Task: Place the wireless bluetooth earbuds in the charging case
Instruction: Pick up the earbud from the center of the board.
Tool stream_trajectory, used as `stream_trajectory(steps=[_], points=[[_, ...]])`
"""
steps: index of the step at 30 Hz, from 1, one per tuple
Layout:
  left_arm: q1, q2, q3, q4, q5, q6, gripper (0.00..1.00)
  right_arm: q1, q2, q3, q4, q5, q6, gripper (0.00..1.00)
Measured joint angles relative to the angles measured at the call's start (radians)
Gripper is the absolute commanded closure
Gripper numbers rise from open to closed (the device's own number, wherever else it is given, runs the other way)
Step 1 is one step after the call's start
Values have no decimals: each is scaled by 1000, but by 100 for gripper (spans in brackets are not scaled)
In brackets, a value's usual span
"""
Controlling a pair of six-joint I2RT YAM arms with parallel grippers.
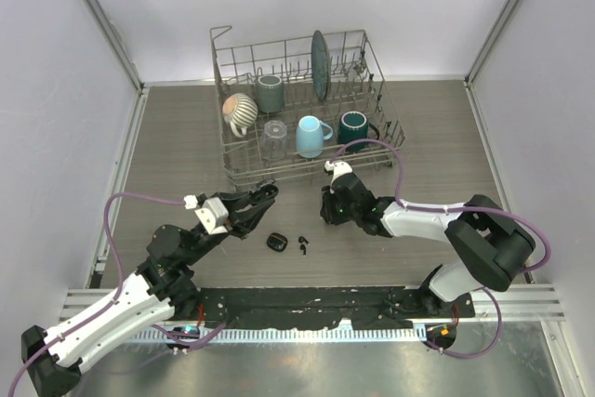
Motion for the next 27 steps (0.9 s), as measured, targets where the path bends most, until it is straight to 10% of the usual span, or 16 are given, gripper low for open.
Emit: stream_trajectory(steps=[14,27], points=[[0,-3,0,0,0,0,100,0,-15,0,-30,17,0,67],[0,-8,0,0,0,0,100,0,-15,1,-29,26,1,95]])
